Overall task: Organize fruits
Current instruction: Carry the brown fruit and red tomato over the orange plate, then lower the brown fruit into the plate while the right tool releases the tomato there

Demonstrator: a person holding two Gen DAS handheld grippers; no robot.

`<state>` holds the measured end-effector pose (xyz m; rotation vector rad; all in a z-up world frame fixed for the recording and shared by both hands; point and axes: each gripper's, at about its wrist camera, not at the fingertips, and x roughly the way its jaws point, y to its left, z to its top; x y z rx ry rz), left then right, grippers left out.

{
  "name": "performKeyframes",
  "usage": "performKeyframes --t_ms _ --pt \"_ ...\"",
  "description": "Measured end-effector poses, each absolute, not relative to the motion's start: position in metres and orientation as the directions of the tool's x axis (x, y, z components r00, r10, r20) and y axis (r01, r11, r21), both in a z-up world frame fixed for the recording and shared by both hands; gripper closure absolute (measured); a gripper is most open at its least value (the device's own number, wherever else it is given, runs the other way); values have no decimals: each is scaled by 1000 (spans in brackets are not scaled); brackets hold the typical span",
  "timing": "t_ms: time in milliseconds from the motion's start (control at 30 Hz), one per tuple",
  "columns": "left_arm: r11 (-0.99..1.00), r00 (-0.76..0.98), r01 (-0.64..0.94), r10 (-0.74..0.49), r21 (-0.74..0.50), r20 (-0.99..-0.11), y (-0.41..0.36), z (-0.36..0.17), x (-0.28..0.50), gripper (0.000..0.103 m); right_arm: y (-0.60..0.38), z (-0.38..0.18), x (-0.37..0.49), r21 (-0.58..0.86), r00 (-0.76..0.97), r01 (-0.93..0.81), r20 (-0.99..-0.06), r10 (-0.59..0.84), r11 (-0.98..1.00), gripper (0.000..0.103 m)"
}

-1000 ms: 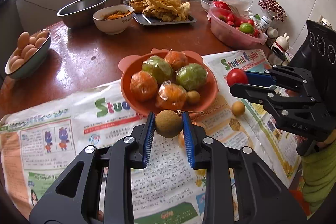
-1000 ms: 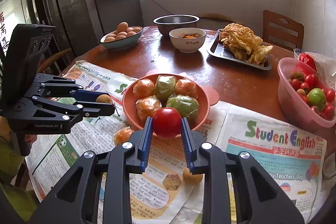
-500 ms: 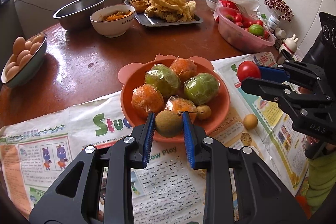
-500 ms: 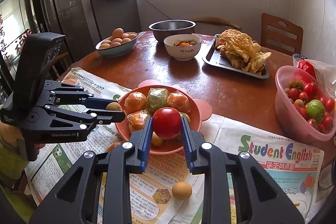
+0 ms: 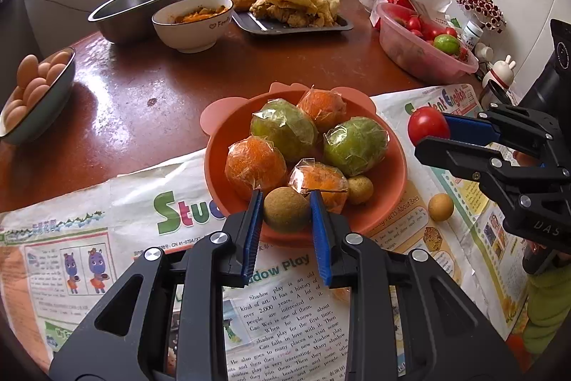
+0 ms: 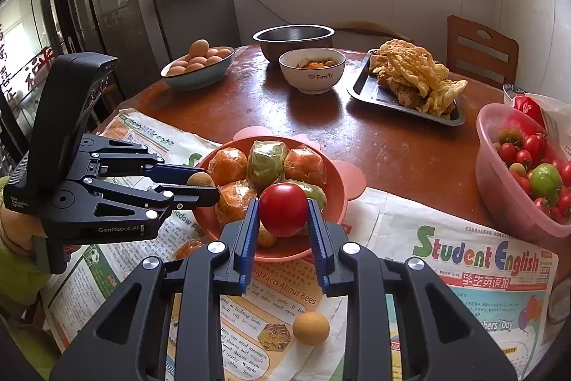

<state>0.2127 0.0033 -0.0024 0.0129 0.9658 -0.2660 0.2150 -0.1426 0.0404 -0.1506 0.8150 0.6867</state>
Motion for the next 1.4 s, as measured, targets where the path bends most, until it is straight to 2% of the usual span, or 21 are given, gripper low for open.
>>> performKeyframes --t_ms 1267,1333,1367,1400 --pt "969 538 210 -224 -128 -813 9 -7 214 84 -129 14 219 105 444 -616 -772 455 781 76" --pt "969 538 211 -224 -128 -813 9 -7 214 84 -130 14 219 109 446 -611 -771 455 784 73" --pt "969 538 211 -226 -129 -812 9 -7 214 84 -130 15 219 111 447 -612 -768 458 783 64" --pt "969 537 212 -226 -130 -813 9 -6 213 84 -130 16 218 109 452 -610 -766 458 785 61"
